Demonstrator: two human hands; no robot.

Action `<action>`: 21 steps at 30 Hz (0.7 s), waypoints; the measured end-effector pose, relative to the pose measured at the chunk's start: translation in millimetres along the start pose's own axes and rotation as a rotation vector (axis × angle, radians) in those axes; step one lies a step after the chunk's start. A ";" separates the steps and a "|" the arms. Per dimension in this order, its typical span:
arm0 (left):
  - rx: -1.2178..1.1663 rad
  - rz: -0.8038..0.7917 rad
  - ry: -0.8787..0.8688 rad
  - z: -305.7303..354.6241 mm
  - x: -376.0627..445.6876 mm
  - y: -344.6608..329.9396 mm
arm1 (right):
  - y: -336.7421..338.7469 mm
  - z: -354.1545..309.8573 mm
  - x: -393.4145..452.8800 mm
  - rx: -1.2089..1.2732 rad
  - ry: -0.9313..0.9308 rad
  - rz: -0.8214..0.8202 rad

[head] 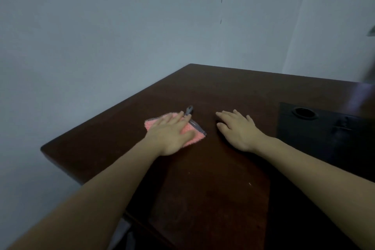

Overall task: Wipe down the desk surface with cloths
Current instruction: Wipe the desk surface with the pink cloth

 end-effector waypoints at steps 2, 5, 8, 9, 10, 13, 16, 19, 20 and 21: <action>0.002 0.017 0.072 -18.4 23.1 3.7 | -2.7 0.6 0.4 -0.046 0.008 0.010; 0.009 0.032 0.145 -31.5 48.2 5.4 | -5.1 -0.9 -0.9 -0.070 0.018 -0.015; 0.026 0.021 0.135 -27.3 51.1 2.7 | -5.1 -0.2 -3.2 -0.074 0.020 -0.020; 0.032 0.014 0.111 -23.5 45.2 1.7 | -4.6 -0.1 -3.5 -0.079 0.020 -0.017; 0.037 0.009 0.076 -17.7 36.7 0.7 | -3.7 0.4 -4.1 -0.085 0.018 -0.012; 0.051 -0.025 -0.067 -1.2 -0.9 -7.4 | -3.6 -1.0 -2.6 -0.084 0.013 -0.005; 0.084 -0.048 -0.174 5.4 -35.9 -14.3 | -6.1 -1.2 -2.1 -0.083 0.009 -0.008; 0.095 -0.062 -0.180 -3.1 -36.9 -11.6 | -7.0 -1.7 -0.9 -0.085 0.009 -0.007; 0.091 -0.063 -0.163 -9.0 -28.3 -10.3 | -7.0 -1.9 -0.1 -0.088 0.011 -0.003; 0.082 -0.058 -0.133 -16.7 -16.9 -8.8 | -7.1 -2.3 0.4 -0.089 0.012 0.000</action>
Point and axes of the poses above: each hand's wrist, its own x-axis towards the middle knuckle, its own y-axis out of the back of the hand, z = x × y, the point moved 10 cm from there along x, towards the middle knuckle
